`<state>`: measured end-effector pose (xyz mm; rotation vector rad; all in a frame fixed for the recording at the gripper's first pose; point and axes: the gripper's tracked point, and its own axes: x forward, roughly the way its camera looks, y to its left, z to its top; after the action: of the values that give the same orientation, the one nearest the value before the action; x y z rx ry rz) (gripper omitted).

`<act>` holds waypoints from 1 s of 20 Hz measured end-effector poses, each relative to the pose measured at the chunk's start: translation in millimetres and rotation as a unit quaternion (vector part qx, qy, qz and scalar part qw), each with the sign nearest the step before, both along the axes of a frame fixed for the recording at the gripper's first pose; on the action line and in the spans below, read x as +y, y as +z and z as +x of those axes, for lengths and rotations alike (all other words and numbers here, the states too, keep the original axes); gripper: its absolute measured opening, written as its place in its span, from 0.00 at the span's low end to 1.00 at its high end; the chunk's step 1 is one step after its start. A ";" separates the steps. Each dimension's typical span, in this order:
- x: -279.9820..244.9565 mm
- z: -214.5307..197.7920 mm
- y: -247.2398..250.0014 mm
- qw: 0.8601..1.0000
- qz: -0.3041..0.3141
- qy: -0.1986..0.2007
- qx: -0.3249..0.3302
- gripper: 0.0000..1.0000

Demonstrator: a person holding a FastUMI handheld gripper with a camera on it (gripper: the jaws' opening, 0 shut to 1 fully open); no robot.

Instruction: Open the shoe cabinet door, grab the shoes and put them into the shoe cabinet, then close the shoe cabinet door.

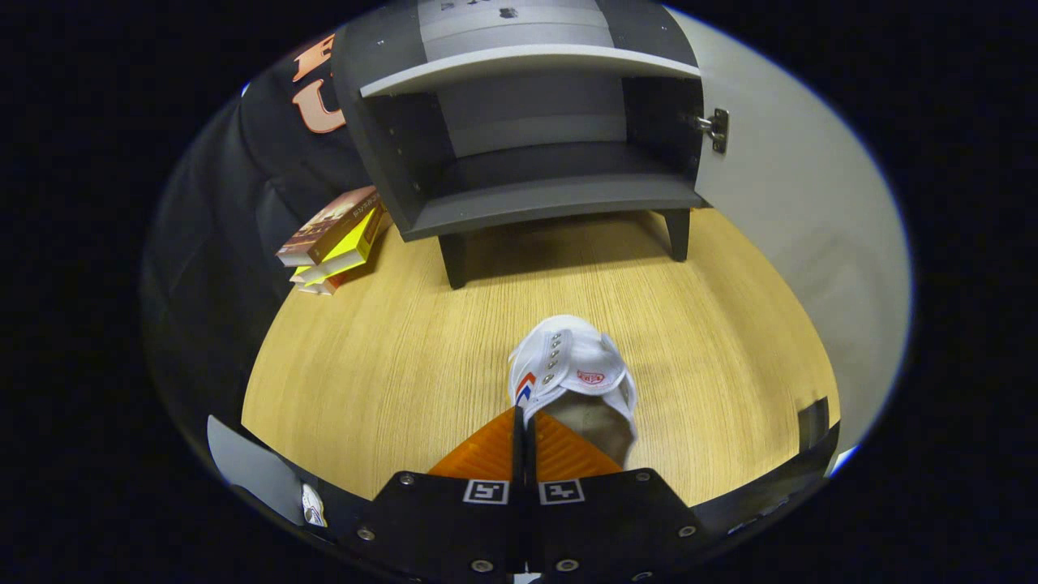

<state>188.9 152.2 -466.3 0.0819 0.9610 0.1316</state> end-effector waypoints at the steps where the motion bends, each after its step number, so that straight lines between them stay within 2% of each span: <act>1: 0.7 3.2 8.7 1.000 0.002 0.003 -0.008 0.00; 9: -2.6 31.7 106.9 0.995 0.014 -0.008 -0.097 0.00; 20: -20.4 72.2 255.2 0.970 -0.005 -0.020 -0.243 0.00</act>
<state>261.2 131.7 -211.0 0.0564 0.4687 0.1024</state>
